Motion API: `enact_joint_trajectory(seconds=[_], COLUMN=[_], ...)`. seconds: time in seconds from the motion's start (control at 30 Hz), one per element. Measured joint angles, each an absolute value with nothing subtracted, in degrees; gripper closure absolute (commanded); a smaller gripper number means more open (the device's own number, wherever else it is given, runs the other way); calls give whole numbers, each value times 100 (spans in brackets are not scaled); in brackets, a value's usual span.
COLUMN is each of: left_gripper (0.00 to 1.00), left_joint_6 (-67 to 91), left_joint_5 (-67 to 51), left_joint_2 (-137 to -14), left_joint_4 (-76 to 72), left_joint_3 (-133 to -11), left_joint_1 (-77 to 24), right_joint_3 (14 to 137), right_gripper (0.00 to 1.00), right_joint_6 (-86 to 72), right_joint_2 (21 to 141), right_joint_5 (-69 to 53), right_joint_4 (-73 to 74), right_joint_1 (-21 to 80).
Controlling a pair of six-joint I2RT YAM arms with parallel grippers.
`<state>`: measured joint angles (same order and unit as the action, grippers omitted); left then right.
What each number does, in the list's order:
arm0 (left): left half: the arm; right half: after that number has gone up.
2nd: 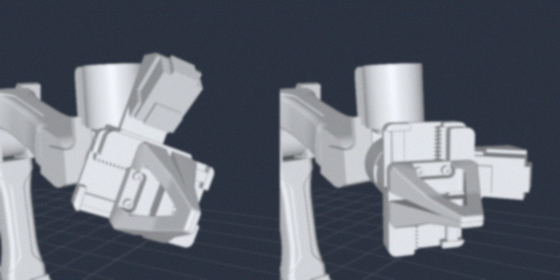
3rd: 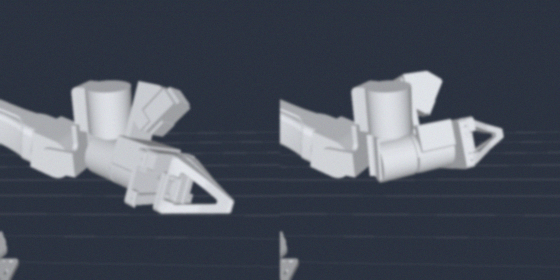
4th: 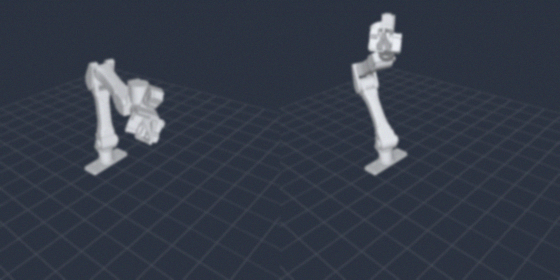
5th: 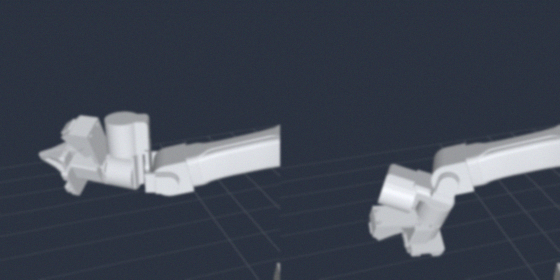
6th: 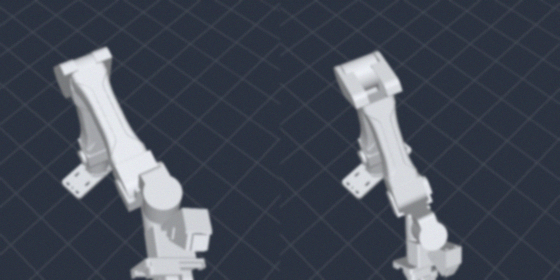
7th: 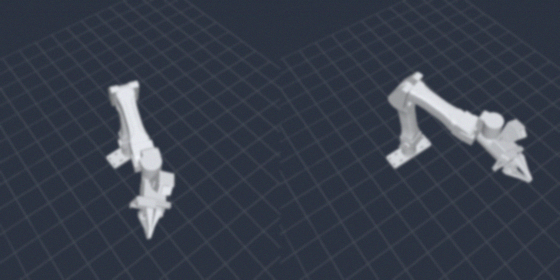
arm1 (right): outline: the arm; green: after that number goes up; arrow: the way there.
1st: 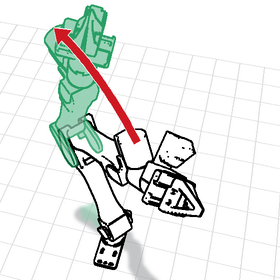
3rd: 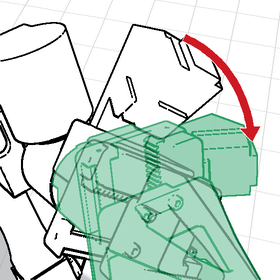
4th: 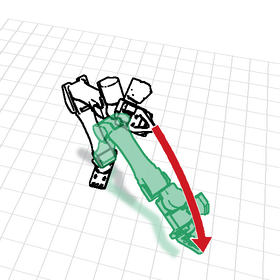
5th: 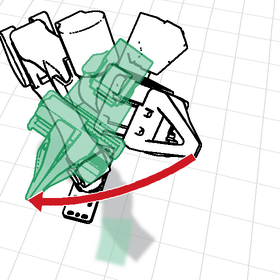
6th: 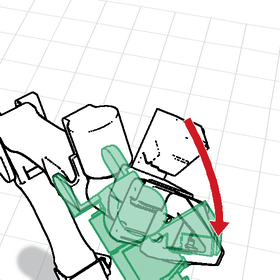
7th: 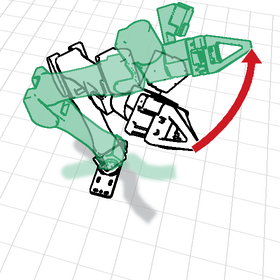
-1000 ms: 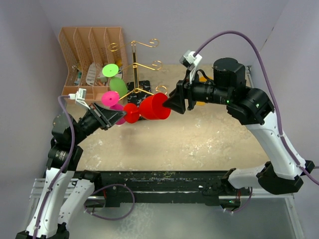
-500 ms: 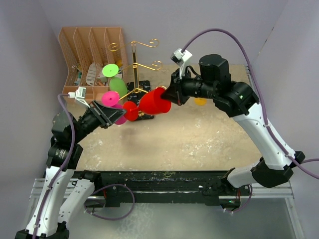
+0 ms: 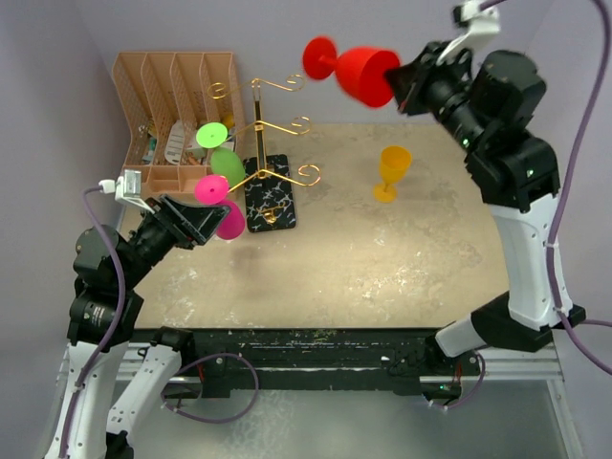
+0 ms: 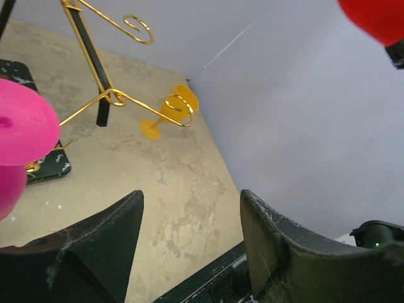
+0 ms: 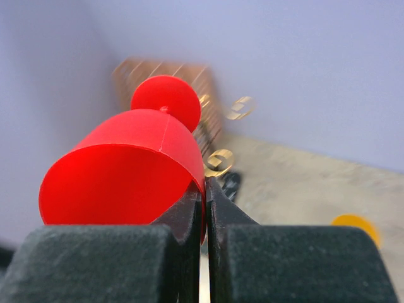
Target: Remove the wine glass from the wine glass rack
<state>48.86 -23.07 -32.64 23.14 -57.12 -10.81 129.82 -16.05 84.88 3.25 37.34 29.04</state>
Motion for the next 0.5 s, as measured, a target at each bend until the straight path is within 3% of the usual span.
enact_joint_trajectory(seconds=[0.23, 0.5], left_gripper=[34, 34], left_joint_6=[4523, 4324], left_joint_5=[-1859, -1601], left_joint_2=[-3041, -2910], left_joint_4=[2856, 3216], left_joint_3=[-5736, -5745], left_joint_1=[-1081, -1081], right_joint_3=[13839, 12978], right_gripper=[100, 100], right_joint_6=[-2080, -2655], right_joint_2=[9660, 10652], right_joint_5=[567, 740], right_joint_4=[3691, 4233], right_joint_1=[816, -298])
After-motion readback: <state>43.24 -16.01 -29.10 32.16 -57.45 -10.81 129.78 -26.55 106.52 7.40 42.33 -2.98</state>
